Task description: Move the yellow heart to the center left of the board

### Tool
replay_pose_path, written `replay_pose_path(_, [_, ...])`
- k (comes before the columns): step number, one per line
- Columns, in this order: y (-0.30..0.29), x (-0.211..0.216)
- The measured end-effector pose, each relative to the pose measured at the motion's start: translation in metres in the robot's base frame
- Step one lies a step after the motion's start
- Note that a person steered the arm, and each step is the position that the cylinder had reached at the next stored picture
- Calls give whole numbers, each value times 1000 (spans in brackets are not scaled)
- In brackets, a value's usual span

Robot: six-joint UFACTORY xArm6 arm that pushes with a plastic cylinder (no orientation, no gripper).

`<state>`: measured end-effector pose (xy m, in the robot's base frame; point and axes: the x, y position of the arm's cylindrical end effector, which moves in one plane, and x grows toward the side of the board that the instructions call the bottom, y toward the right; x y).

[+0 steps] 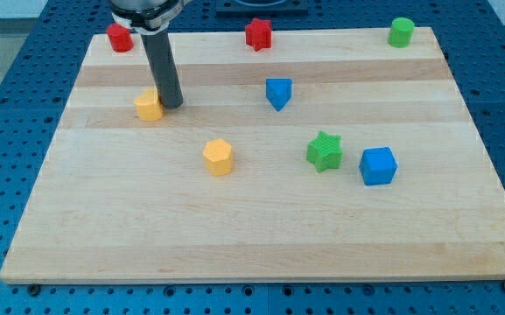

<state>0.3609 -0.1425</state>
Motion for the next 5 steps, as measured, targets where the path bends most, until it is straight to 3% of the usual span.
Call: replay_pose_path(5, [-61,13])
